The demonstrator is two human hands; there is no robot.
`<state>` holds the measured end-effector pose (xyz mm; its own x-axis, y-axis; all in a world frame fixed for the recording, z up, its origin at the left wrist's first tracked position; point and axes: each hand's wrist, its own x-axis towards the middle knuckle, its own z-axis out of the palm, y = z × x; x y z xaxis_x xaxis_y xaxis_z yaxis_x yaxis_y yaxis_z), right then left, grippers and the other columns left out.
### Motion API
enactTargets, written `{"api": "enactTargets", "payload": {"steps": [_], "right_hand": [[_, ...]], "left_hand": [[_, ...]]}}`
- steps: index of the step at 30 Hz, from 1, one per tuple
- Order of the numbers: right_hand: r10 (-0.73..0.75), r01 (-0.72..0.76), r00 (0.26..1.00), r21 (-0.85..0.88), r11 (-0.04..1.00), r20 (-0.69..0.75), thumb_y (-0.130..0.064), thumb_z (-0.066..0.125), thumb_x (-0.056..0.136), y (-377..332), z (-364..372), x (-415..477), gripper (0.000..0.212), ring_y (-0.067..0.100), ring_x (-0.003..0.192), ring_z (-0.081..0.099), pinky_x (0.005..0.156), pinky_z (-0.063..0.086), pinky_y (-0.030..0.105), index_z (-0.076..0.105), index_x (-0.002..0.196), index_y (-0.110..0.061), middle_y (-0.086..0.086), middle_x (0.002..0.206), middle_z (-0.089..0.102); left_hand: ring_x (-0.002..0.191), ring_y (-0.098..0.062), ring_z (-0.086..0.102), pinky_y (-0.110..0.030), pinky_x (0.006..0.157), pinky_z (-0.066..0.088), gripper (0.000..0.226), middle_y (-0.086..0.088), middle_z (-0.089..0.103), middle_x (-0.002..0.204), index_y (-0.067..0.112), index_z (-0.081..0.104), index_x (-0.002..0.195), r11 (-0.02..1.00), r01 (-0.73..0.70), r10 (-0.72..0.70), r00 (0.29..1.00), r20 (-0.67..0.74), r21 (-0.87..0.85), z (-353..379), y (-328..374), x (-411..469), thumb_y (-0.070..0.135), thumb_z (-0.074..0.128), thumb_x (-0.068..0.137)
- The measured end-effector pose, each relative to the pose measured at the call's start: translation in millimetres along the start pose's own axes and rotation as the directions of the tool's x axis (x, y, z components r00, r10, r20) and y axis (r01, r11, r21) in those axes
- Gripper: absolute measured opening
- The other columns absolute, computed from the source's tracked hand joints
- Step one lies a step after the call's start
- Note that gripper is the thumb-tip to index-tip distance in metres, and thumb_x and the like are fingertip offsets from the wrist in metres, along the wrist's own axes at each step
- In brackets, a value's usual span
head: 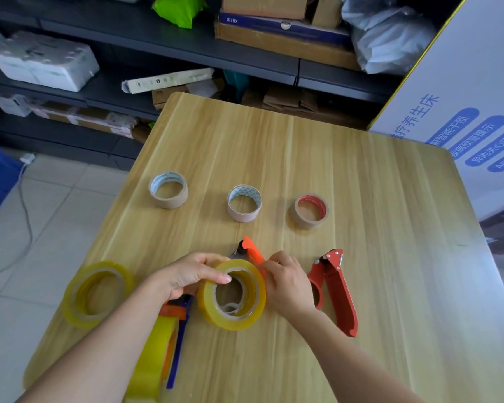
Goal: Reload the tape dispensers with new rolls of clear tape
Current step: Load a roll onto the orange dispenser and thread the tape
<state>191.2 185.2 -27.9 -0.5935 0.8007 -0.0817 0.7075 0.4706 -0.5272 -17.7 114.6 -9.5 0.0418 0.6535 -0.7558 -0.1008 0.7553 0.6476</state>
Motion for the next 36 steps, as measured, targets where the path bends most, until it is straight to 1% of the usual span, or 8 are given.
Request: {"api": "enactTargets", "payload": {"steps": [4,7,12,15,23,31,34,36], "right_hand": [[0.040,-0.041,0.998,0.019,0.999,0.047,-0.044,0.054,0.089,-13.3,-1.3,-3.2,0.037,0.023,0.080,0.062,0.063,0.050,0.037,0.065,0.119,-0.026,-0.001,0.090,0.061],[0.055,-0.055,0.990,-0.004,0.998,0.132,-0.042,0.057,0.091,-17.7,2.1,-6.9,0.052,0.024,0.090,0.064,0.069,0.051,0.035,0.047,0.140,-0.031,0.000,0.105,0.059],[0.015,-0.013,0.997,-0.026,1.000,0.071,-0.030,0.058,0.091,-20.4,8.4,-10.3,0.045,0.030,0.083,0.064,0.062,0.051,0.038,0.052,0.135,-0.021,0.004,0.110,0.056],[0.004,0.006,0.994,-0.090,0.996,0.106,-0.027,0.054,0.094,-21.8,15.4,-16.5,0.043,0.033,0.078,0.065,0.055,0.050,0.039,0.048,0.136,-0.018,0.006,0.122,0.053],[0.125,-0.107,0.971,-0.098,0.989,0.204,-0.033,0.038,0.104,-27.8,11.9,1.5,0.041,0.030,0.107,0.062,0.075,0.051,0.036,0.041,0.144,-0.024,0.004,0.143,0.048],[0.210,-0.128,0.923,-0.256,0.958,0.323,-0.027,0.042,0.102,-22.1,23.6,15.1,0.046,0.026,0.104,0.062,0.071,0.053,0.037,0.034,0.146,-0.032,0.004,0.132,0.052],[0.014,0.018,0.993,-0.272,0.962,0.115,-0.036,0.046,0.098,-35.9,26.2,7.4,0.040,0.027,0.105,0.058,0.080,0.051,0.037,0.052,0.133,-0.016,0.005,0.122,0.054],[-0.185,0.177,0.983,-0.260,0.949,-0.005,-0.051,0.049,0.091,-45.9,29.7,-4.1,0.039,0.022,0.082,0.059,0.069,0.050,0.034,0.068,0.094,-0.017,-0.001,0.090,0.062]], "left_hand": [[0.096,-0.010,0.065,-0.024,0.081,0.048,0.058,0.003,0.074,0.100,0.029,0.072,0.104,0.998,-0.067,0.066,0.996,-0.054,-0.021,1.8,-2.3,0.7,0.028,0.089,0.049],[0.117,-0.013,0.052,-0.033,0.105,0.039,0.056,0.000,0.064,0.120,0.031,0.068,0.112,0.997,-0.083,0.082,0.989,-0.119,-0.004,-3.5,-9.6,3.6,0.020,0.088,0.061],[0.120,-0.010,0.048,-0.024,0.088,0.044,0.063,0.006,0.056,0.120,0.030,0.056,0.128,0.991,-0.110,0.117,0.988,-0.098,0.074,-3.7,-14.6,-0.8,0.013,0.082,0.073],[0.113,-0.012,0.053,-0.029,0.094,0.044,0.066,0.007,0.056,0.117,0.031,0.054,0.130,0.975,-0.121,0.149,0.978,-0.143,0.185,0.0,-17.4,-0.5,0.008,0.080,0.074],[0.115,-0.012,0.049,-0.029,0.098,0.039,0.044,0.003,0.055,0.120,0.026,0.058,0.124,0.975,-0.054,0.111,0.959,-0.260,0.217,2.2,-25.5,14.0,0.030,0.073,0.083],[0.098,-0.015,0.054,-0.025,0.082,0.039,0.041,0.004,0.060,0.101,0.016,0.065,0.110,0.981,0.026,0.065,0.889,-0.453,0.191,11.0,-30.2,23.6,0.027,0.081,0.075],[0.098,-0.017,0.059,-0.026,0.078,0.041,0.034,0.004,0.066,0.098,0.017,0.067,0.100,0.983,0.050,0.033,0.900,-0.435,0.179,8.1,-30.8,25.4,0.031,0.082,0.073],[0.097,-0.017,0.060,-0.027,0.078,0.044,0.029,0.004,0.067,0.096,0.017,0.068,0.097,0.982,0.048,0.031,0.913,-0.407,0.181,6.7,-28.6,25.5,0.037,0.077,0.078]]}}
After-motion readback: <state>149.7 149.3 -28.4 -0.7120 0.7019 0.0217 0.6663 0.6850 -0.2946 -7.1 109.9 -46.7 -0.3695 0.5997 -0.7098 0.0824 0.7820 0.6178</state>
